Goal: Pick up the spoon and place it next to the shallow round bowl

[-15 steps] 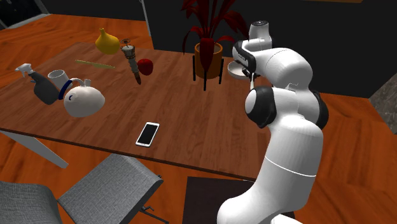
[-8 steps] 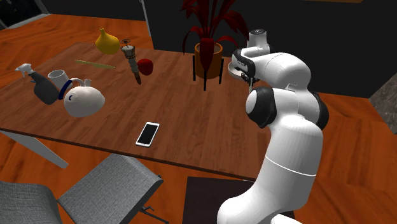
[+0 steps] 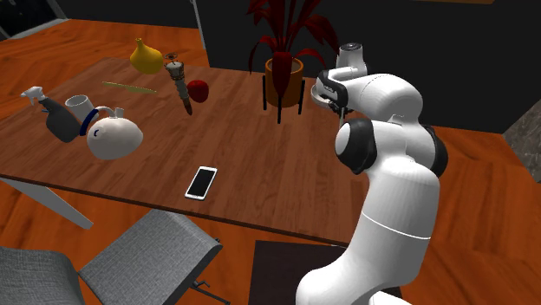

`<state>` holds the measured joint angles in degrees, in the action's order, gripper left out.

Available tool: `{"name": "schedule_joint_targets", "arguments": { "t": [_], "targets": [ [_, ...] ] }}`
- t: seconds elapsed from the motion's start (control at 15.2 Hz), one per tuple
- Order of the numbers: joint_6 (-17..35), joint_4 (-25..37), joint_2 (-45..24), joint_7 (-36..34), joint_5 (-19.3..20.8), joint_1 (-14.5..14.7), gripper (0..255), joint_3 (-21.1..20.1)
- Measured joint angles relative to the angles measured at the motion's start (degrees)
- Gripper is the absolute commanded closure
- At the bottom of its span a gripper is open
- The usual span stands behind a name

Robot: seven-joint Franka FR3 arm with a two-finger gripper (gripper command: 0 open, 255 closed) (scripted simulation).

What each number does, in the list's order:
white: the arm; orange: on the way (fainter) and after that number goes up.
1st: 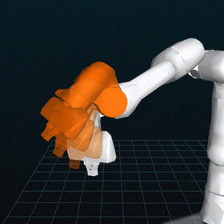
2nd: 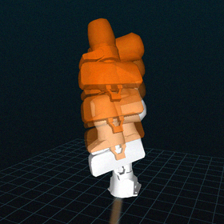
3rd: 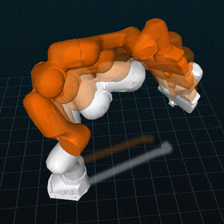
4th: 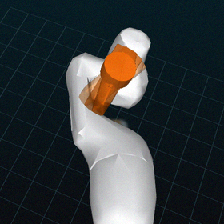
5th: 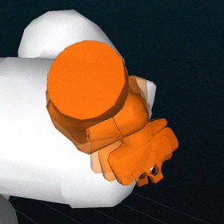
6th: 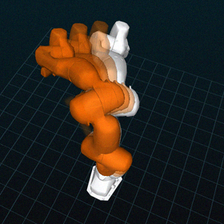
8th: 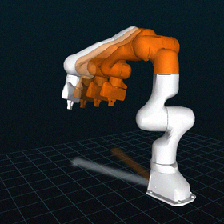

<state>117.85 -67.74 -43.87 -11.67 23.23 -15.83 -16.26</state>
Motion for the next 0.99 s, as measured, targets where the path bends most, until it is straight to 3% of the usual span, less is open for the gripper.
{"name": "schedule_joint_targets", "arguments": {
  "t": [0.07, 0.13, 0.53, 0.99],
  "targets": [
    [0.2, -0.4, 0.3, -0.2, 0.0, 0.0, 255, 0.0],
    [0.2, -0.5, 0.3, 0.0, 0.0, -0.1, 0, -0.1],
    [0.0, -0.6, -0.6, 0.0, -0.1, 0.1, 0, -0.1],
    [-4.6, 0.4, 3.1, 0.5, -1.1, 0.4, 0, -0.9]
  ]
}}
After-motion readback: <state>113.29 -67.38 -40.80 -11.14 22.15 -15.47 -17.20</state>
